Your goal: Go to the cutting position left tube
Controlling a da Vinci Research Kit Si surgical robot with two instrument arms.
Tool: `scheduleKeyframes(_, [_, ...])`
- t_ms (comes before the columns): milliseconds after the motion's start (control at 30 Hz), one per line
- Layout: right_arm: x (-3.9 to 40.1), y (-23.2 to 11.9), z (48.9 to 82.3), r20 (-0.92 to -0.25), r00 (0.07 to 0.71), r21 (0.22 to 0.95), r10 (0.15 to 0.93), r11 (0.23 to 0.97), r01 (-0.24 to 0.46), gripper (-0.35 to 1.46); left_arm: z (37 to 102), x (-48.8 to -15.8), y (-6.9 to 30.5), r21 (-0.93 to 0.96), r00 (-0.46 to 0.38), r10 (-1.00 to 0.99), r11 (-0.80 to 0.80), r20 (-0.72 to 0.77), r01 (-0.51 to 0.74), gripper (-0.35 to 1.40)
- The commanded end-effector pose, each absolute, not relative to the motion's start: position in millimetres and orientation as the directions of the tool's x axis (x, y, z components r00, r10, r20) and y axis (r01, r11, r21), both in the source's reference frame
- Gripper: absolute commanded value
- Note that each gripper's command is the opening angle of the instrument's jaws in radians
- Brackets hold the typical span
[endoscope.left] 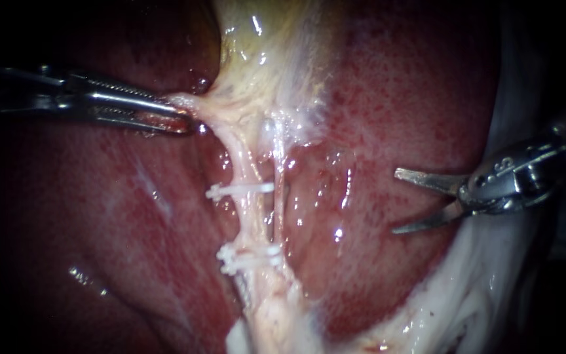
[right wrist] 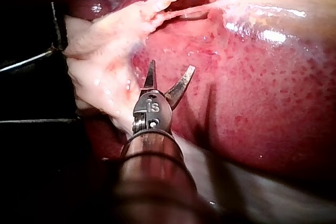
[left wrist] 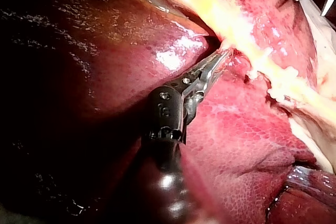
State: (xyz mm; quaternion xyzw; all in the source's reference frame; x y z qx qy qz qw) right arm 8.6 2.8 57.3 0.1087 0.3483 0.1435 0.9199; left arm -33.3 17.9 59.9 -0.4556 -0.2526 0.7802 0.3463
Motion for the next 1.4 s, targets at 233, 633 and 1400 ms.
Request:
scheduleKeyframes(233, [8.7,2.8,57.3,-0.613,0.712,0.308,0.341,0.934,-0.182,1.43,57.5,-30.8,19.3,-0.714,-0.340,0.776,-0.626,-0.531,-0.312,-0.35])
scheduleKeyframes(633, [8.9,2.7,57.2,-0.622,0.703,0.323,0.345,0.931,-0.170,1.43,54.9,-27.8,21.4,-0.702,-0.317,0.777,-0.628,-0.544,-0.336,-0.35])
scheduleKeyframes(1400, [21.2,2.9,58.4,-0.657,0.558,0.608,0.507,0.794,-0.004,1.45,55.1,-28.4,20.8,-0.693,-0.316,0.773,-0.633,-0.549,-0.345,-0.35])
